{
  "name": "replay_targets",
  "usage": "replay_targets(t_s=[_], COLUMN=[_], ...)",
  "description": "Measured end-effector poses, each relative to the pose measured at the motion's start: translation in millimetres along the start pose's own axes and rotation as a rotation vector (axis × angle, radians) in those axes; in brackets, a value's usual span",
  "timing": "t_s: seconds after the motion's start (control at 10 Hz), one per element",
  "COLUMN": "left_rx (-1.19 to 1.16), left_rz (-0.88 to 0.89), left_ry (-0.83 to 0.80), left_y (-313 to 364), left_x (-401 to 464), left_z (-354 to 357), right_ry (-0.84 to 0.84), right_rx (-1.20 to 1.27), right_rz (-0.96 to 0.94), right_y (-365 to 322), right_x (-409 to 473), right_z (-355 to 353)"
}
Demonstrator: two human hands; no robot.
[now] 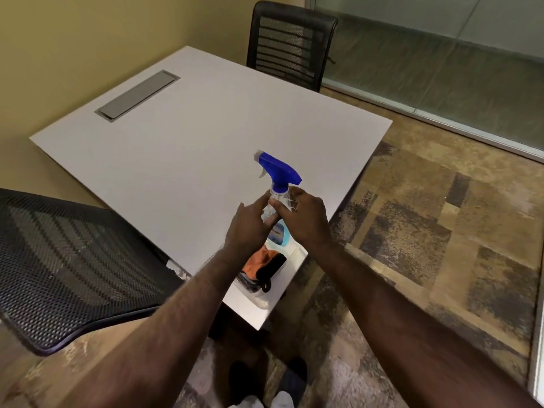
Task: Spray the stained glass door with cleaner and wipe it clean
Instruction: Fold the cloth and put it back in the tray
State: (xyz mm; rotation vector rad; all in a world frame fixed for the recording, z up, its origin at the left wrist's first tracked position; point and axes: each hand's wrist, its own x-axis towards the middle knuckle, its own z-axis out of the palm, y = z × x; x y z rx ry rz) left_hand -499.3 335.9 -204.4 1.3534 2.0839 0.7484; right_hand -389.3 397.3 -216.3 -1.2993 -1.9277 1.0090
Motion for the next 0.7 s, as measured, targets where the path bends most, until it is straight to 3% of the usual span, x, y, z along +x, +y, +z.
replay_targets(t_s=[0.5, 0.6, 0.7], left_rx=[-0.14, 0.046, 0.241], left_rz=[-0.116, -0.078, -0.059], left_ry=[-0.09, -0.131, -0.05], left_y=[-22.7, -23.1, -28.0], left_x=[4.3, -2.6, -6.0], left_z=[27.1, 20.9, 6.6], right_ry=[-0.099, -0.188, -0.184], right_rx=[0.059, 0.013, -0.029], right_rz=[0.167, 0.153, 0.141], right_y=[32.7, 26.1, 25.0], right_x=[-5.1, -13.5, -21.4], right_z=[31.3, 27.7, 22.1])
